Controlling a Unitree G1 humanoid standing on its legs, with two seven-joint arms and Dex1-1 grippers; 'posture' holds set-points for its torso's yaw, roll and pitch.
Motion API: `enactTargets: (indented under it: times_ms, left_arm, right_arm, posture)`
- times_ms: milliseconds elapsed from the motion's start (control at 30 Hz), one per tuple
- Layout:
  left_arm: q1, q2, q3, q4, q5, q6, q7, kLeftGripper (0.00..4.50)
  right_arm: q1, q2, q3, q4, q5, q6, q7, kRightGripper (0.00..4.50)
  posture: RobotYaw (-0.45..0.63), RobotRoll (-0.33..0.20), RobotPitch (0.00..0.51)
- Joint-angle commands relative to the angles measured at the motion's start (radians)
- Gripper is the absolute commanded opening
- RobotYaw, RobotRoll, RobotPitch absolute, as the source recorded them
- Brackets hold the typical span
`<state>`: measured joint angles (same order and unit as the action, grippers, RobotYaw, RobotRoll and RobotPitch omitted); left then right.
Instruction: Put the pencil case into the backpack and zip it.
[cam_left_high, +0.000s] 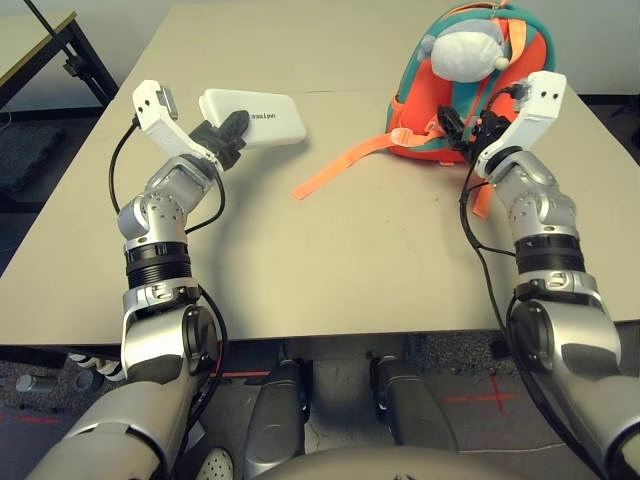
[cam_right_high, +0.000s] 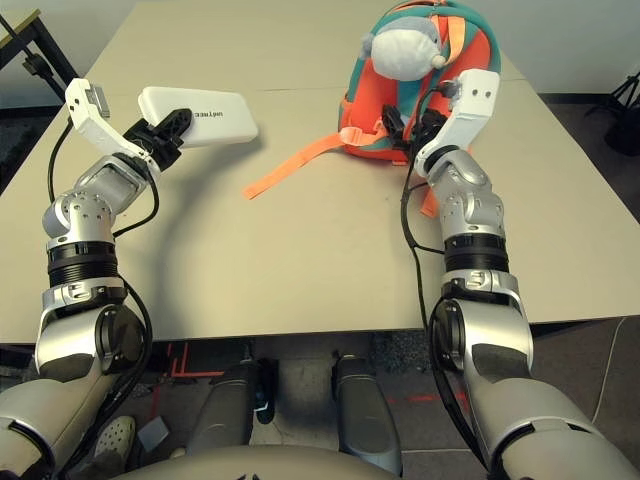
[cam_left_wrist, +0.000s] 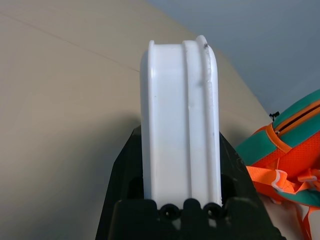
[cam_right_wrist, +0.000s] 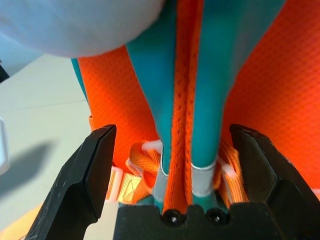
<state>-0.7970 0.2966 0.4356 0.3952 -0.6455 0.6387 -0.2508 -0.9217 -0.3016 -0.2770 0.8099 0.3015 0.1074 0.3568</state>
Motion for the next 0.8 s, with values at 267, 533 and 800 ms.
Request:
enactTargets:
  times_ms: [267, 533, 800]
  left_arm:
    - [0.013, 0.012, 0.000, -0.019, 0.001, -0.018, -0.011, 1.32]
    - [-0.004, 0.009, -0.012, 0.018, 0.008, -0.038, -0.028, 1.32]
    - [-0.011, 0.004, -0.027, 0.051, 0.015, -0.059, -0.044, 1.32]
  right_arm:
    - [-0.055, -0.009, -0.001, 0.152, -0.031, -0.142, 0.033, 2.20]
    - [-0.003, 0.004, 0.015, 0.026, -0.012, -0.101, 0.104, 0.85]
    - [0.236, -0.018, 0.051, -0.544, 0.088, 0.216, 0.129, 0.85]
  posture:
    - [-0.05, 0.000, 0.122]
    - [-0.07, 0.000, 0.121]
    - [-0.10, 0.000, 0.128]
